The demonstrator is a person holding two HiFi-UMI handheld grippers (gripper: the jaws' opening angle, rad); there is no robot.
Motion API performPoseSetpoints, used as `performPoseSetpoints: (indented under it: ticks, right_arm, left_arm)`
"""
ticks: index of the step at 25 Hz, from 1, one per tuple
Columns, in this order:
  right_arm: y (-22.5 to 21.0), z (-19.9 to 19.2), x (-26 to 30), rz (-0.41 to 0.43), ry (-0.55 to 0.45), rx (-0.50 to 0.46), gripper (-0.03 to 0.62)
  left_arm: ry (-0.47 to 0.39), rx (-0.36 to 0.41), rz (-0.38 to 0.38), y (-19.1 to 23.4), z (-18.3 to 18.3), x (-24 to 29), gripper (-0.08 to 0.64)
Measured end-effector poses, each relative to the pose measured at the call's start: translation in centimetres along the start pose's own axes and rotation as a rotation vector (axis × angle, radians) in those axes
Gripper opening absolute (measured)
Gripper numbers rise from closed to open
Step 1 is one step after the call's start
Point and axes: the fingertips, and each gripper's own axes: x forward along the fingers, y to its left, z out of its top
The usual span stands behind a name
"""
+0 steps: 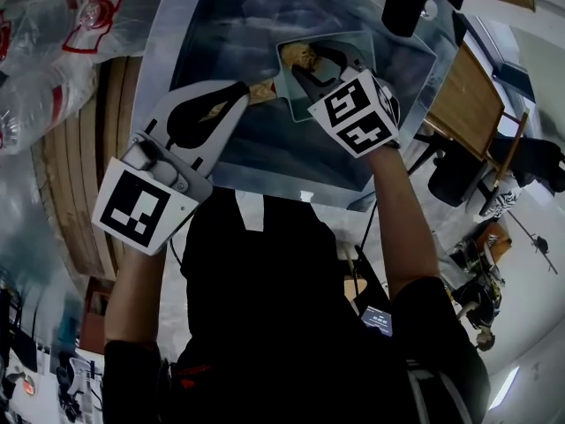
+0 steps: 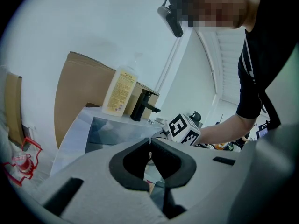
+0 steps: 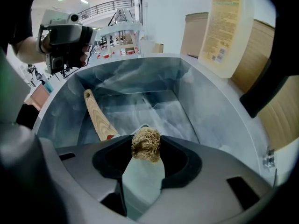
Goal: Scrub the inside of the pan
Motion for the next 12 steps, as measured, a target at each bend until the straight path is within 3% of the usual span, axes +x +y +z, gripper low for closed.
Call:
performPoseSetpoints:
  ticks: [6,12]
  right_arm:
    - [-0.3,0.4,-0.3,0.0,-0.011,-0.021,0.181]
    - [-2.3,-2.2,-1.9,-0.034,0.005,0.019,0.181]
  left_arm:
    - [0.006,0.002,-0.003,-0.2,0.1,0.3,0.026]
    - [0.012,0.014,-0.02,-1.2,0.3,2.1,0.026]
